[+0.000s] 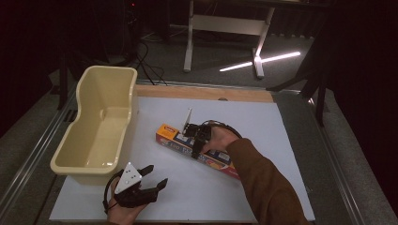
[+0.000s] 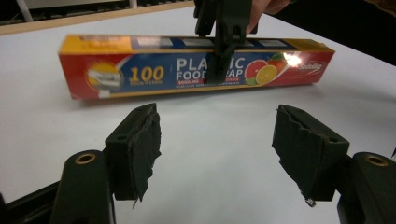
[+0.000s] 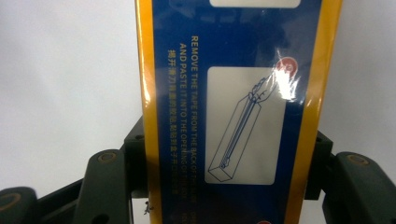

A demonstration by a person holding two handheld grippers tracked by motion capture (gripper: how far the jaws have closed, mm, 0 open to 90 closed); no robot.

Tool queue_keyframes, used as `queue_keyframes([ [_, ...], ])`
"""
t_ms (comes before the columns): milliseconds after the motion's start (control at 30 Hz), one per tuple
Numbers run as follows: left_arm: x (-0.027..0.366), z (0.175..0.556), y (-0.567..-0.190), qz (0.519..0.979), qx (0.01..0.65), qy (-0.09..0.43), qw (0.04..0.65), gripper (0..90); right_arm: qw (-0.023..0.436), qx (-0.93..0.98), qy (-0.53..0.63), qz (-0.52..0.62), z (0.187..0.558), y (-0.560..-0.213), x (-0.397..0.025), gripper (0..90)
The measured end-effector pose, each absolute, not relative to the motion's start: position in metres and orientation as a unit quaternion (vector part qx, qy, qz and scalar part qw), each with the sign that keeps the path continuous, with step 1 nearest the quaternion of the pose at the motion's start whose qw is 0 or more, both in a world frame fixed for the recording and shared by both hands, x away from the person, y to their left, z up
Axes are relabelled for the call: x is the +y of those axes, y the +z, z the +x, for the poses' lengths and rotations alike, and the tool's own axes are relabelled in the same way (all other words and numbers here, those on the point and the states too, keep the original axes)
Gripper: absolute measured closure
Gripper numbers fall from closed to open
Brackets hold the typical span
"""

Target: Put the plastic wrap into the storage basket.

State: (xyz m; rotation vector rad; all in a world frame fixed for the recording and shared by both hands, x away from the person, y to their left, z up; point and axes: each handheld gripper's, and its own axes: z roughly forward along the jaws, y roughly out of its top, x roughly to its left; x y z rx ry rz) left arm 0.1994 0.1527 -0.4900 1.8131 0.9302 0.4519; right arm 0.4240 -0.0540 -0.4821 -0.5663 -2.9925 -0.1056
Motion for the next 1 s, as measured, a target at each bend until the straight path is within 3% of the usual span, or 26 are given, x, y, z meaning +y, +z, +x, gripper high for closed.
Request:
queue_keyframes([
  [1000, 0.147, 0.200, -0.492, 0.760, 0.378, 0.188, 0.495, 29.1, 0.085, -0.929, -0.183, -0.310, 0.435, -0.440, -0.055, 39.6],
])
